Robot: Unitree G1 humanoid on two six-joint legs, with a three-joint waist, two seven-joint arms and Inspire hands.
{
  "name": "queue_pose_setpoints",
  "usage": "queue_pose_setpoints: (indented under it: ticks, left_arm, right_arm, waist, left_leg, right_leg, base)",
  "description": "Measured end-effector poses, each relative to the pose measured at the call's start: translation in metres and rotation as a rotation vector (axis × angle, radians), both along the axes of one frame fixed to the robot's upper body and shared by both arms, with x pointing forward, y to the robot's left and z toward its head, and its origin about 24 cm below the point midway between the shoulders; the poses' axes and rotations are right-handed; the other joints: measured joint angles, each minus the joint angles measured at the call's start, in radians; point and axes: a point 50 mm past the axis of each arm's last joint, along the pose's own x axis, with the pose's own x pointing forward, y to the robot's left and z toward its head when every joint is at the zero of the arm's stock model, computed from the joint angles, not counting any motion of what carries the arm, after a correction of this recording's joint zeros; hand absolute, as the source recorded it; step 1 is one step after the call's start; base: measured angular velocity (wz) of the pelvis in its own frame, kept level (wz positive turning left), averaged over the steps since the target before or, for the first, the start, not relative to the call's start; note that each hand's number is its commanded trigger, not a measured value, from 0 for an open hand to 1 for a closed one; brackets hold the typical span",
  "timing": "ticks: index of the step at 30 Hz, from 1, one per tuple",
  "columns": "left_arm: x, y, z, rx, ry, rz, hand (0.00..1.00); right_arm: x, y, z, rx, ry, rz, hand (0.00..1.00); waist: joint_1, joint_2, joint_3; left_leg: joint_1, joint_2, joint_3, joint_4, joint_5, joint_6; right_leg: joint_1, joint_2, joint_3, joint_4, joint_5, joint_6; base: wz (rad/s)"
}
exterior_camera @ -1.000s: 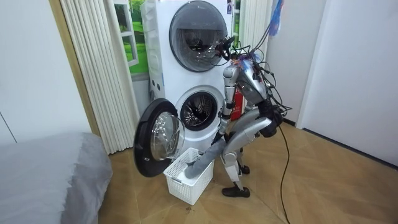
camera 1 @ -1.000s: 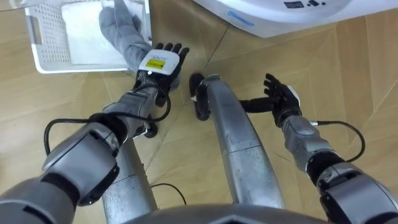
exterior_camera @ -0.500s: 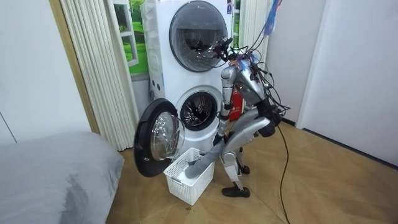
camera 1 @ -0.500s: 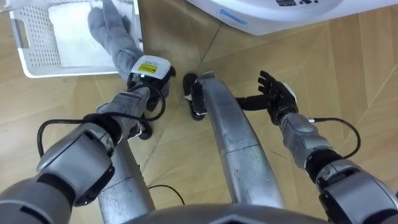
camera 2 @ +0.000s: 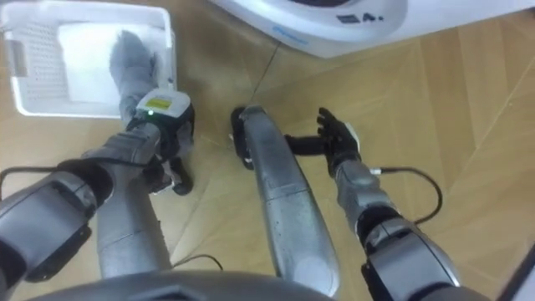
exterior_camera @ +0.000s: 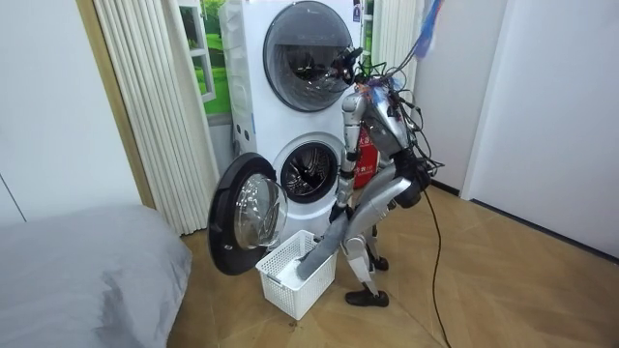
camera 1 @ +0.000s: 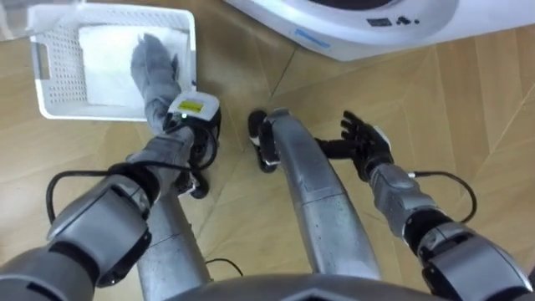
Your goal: Put towel into washing machine
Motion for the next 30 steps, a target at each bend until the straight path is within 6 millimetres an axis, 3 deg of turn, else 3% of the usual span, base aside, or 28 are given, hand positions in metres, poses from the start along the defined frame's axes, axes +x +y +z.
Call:
queue_pose_setpoints:
  ticks: [3, 5, 10, 15, 22, 25, 30]
  left_arm:
    - [-0.009, -0.004, -0.008, -0.036, 0.019, 0.010, 1.00]
    - [-0.013, -0.011, -0.010, -0.085, 0.016, 0.016, 1.00]
    - [-0.016, -0.011, -0.009, -0.169, -0.058, 0.039, 1.00]
    - [-0.005, -0.010, 0.006, -0.332, -0.213, 0.146, 1.00]
    - [0.014, -0.024, 0.039, -0.668, -0.349, 0.302, 1.00]
    - [0.016, -0.036, 0.046, -0.858, -0.305, 0.370, 1.00]
    - [0.003, -0.051, 0.039, -1.156, -0.039, 0.479, 1.00]
  right_arm:
    - [-0.007, 0.001, -0.005, -0.024, 0.030, 0.023, 0.00]
    - [-0.011, -0.002, -0.008, -0.035, 0.044, 0.020, 0.00]
    - [-0.010, -0.004, -0.006, -0.068, 0.029, 0.056, 0.00]
    - [-0.012, -0.002, -0.007, -0.092, 0.026, 0.136, 0.00]
    - [-0.011, -0.005, -0.005, -0.104, 0.016, 0.184, 0.00]
    - [-0.010, -0.005, -0.005, -0.109, 0.012, 0.194, 0.00]
    - [-0.003, 0.000, -0.001, -0.144, -0.007, 0.268, 0.00]
  waist:
    - [0.020, 0.001, -0.0020]
    - [0.040, 0.009, -0.0101]
    - [0.069, 0.014, -0.0157]
    - [0.087, 0.023, -0.0162]
    - [0.118, 0.027, -0.0167]
    - [0.137, 0.027, -0.0168]
    - [0.144, 0.026, -0.0175]
  left_leg:
    - [0.116, 0.000, 0.011, -0.057, 0.003, -0.002]
    - [0.165, -0.003, 0.013, -0.088, 0.004, -0.002]
    - [0.284, -0.021, 0.017, -0.192, 0.031, 0.003]
    - [0.381, -0.058, 0.016, -0.301, 0.065, 0.019]
    - [0.423, -0.090, 0.016, -0.350, 0.080, 0.042]
    - [0.436, -0.099, 0.016, -0.364, 0.085, 0.049]
    - [0.437, -0.114, 0.010, -0.365, 0.091, 0.058]
  right_leg:
    - [0.114, 0.003, 0.002, -0.058, 0.002, 0.003]
    - [0.165, 0.003, 0.001, -0.093, 0.006, 0.009]
    - [0.292, -0.002, -0.007, -0.201, 0.030, 0.024]
    - [0.400, -0.033, -0.033, -0.306, 0.050, 0.043]
    - [0.453, -0.065, -0.049, -0.354, 0.060, 0.067]
    - [0.470, -0.087, -0.072, -0.366, 0.058, 0.070]
    - [0.476, -0.103, -0.082, -0.366, 0.053, 0.078]
  base:
    - [-0.07]
    - [-0.02]
    - [0.05]
    - [0.17]
    - [0.10]
    - [0.12]
    - [0.10]
